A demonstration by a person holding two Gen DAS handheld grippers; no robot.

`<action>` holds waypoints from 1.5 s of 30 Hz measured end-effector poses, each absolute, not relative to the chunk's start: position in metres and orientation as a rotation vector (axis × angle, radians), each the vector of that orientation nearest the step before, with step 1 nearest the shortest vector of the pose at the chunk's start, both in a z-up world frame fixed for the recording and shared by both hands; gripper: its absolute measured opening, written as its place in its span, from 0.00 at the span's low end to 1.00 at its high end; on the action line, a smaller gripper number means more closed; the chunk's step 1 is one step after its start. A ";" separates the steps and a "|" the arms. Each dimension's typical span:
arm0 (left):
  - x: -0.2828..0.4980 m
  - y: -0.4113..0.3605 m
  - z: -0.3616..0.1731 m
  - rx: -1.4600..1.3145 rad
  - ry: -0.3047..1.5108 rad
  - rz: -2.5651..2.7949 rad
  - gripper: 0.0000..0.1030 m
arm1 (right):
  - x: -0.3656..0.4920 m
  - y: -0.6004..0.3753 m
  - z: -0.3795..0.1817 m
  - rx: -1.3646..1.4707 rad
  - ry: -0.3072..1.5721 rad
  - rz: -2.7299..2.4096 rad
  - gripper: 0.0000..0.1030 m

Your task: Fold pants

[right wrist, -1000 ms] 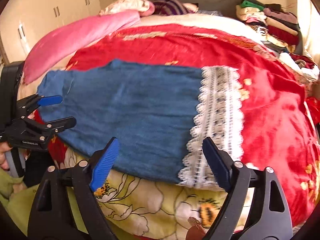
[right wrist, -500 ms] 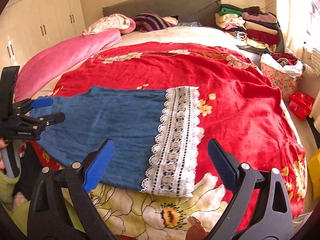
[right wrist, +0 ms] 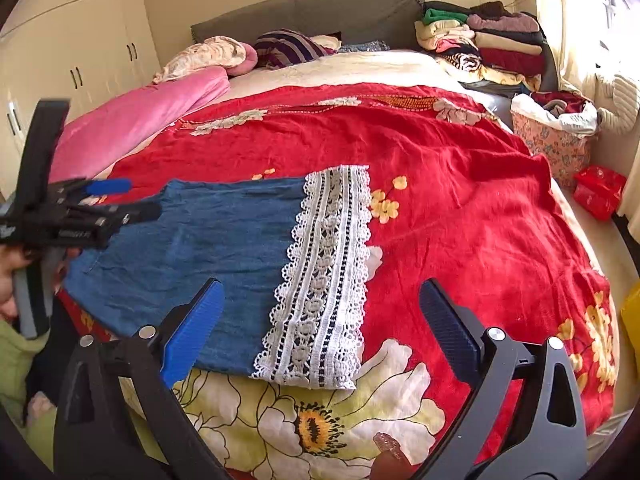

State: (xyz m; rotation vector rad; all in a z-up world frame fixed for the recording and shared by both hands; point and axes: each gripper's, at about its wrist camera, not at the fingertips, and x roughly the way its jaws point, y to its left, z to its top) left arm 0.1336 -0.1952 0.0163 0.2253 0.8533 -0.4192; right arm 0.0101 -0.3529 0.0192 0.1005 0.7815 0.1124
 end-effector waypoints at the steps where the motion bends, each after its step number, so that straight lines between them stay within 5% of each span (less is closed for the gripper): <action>1: 0.138 -0.199 0.017 0.225 0.851 -0.429 0.96 | 0.010 -0.354 0.017 0.106 0.785 0.112 0.90; 33: 0.231 -0.290 -0.053 0.247 0.984 -0.678 0.93 | 0.029 -0.342 -0.035 0.218 0.900 0.166 0.90; 38: 0.224 -0.293 -0.055 0.216 0.985 -0.734 0.58 | 0.036 -0.340 -0.041 0.219 0.915 0.172 0.77; 45: 0.211 -0.301 -0.052 0.255 0.953 -0.725 0.27 | 0.038 -0.343 -0.041 0.225 0.919 0.195 0.30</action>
